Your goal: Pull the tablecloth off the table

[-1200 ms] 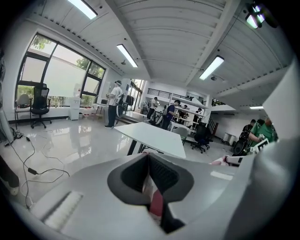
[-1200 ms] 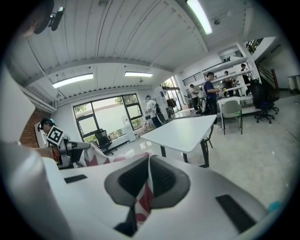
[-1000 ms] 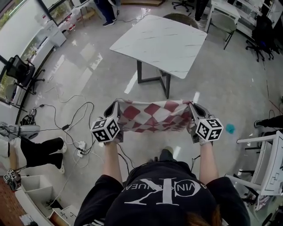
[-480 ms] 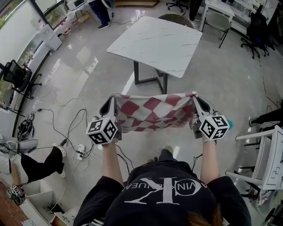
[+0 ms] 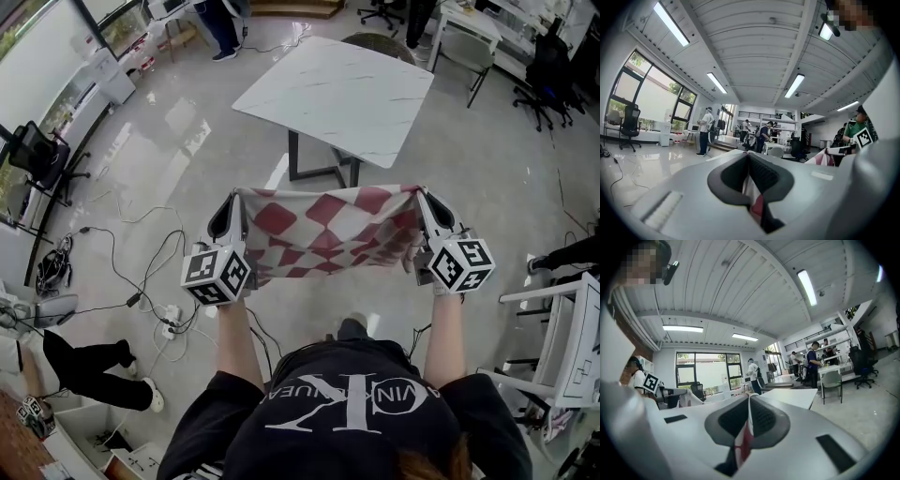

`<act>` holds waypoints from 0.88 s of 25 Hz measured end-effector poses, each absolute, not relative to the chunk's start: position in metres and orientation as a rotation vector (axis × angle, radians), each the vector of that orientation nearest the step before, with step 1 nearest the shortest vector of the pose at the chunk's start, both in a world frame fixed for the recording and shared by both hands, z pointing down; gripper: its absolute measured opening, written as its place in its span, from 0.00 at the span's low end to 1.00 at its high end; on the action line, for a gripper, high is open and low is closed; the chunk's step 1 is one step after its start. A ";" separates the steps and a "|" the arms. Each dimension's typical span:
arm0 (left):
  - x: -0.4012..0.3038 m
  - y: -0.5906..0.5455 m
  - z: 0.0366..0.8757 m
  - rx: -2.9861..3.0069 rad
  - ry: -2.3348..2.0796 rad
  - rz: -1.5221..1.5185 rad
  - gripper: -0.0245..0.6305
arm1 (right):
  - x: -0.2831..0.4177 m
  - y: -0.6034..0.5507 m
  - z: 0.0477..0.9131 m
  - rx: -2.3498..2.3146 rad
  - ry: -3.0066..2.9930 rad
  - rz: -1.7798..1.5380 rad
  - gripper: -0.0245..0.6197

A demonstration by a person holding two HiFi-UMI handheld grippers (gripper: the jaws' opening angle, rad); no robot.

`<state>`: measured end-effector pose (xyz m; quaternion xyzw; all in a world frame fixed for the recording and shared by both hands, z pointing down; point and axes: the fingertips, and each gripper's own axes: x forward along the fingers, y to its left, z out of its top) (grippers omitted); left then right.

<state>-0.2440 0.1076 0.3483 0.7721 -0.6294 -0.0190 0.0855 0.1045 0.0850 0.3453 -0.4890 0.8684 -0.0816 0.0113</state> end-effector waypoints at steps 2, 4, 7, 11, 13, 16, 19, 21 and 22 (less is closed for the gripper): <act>-0.246 0.108 0.346 2.301 -1.886 -0.066 0.06 | 0.102 0.084 0.341 -1.521 2.707 -0.240 0.06; -0.249 0.107 0.343 2.301 -1.894 -0.078 0.06 | 0.100 0.083 0.337 -1.514 2.706 -0.228 0.06; -0.251 0.106 0.339 2.310 -1.907 -0.087 0.06 | 0.098 0.081 0.332 -1.497 2.698 -0.223 0.06; -0.248 0.106 0.333 2.333 -1.926 -0.082 0.06 | 0.101 0.080 0.328 -1.494 2.682 -0.218 0.06; -0.247 0.106 0.330 2.340 -1.934 -0.083 0.06 | 0.101 0.080 0.326 -1.497 2.680 -0.210 0.06; -0.247 0.105 0.328 2.336 -1.945 -0.095 0.06 | 0.102 0.079 0.325 -1.499 2.686 -0.199 0.06; -0.247 0.104 0.327 2.331 -1.953 -0.098 0.06 | 0.102 0.078 0.324 -1.502 2.690 -0.194 0.06; -0.247 0.104 0.326 2.325 -1.957 -0.104 0.06 | 0.102 0.078 0.322 -1.503 2.690 -0.190 0.06; -0.247 0.104 0.325 2.324 -1.959 -0.106 0.06 | 0.102 0.077 0.321 -1.504 2.691 -0.189 0.06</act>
